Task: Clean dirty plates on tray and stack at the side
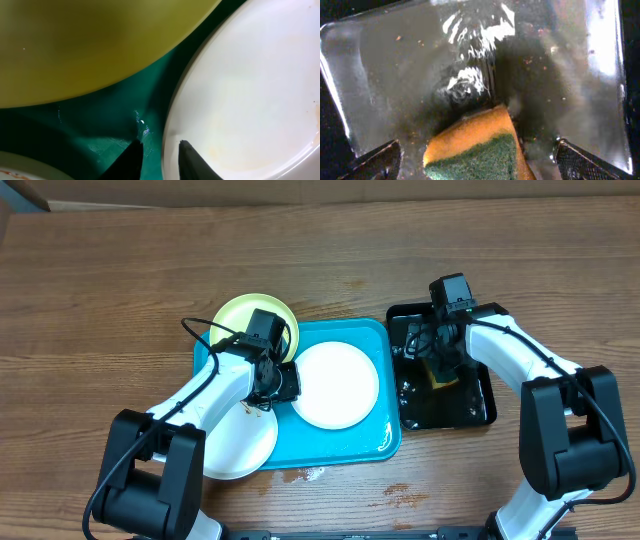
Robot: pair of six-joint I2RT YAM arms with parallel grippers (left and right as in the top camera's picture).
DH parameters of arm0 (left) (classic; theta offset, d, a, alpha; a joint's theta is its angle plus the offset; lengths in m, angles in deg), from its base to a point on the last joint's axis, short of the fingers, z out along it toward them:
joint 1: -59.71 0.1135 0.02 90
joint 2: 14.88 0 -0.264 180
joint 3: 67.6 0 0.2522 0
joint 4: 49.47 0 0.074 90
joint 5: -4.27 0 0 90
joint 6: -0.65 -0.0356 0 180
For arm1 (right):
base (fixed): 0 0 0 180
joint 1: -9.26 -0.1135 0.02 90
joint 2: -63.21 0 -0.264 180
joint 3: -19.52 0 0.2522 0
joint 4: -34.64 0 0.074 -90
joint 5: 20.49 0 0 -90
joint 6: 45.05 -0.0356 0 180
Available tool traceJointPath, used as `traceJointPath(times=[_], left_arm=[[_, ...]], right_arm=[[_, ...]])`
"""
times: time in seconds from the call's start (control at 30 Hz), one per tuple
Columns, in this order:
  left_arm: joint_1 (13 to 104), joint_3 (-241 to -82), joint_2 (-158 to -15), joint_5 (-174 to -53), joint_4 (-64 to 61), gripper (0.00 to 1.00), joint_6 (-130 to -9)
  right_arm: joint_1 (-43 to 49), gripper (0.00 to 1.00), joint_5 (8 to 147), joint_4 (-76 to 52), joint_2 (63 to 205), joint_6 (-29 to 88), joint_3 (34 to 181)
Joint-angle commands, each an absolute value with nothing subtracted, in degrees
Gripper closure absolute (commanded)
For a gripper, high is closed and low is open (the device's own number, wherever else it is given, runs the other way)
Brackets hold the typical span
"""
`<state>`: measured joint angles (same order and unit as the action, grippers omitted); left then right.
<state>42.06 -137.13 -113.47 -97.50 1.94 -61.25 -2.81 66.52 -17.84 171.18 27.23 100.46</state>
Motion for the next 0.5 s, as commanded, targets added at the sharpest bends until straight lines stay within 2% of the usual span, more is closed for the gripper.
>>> traceJointPath(times=[0.0,0.1,0.23,0.47], left_arm=[[41.99,-137.76,-114.01,-97.1,1.83,0.76,-62.39],[41.86,-137.76,-114.01,-97.1,1.7,0.79,-62.39],[41.03,-137.96,-113.95,-97.15,1.72,0.96,-63.2],[39.57,-143.01,-112.92,-93.56,4.84,0.96,-64.99]], right_arm=[[-2.62,0.0,66.15,-17.94,170.91,27.39,101.13],[-2.62,0.0,66.15,-17.97,170.91,27.39,101.13],[-2.62,0.0,66.15,-17.94,170.91,27.39,101.13],[-2.62,0.0,66.15,-17.92,170.91,27.39,101.13]])
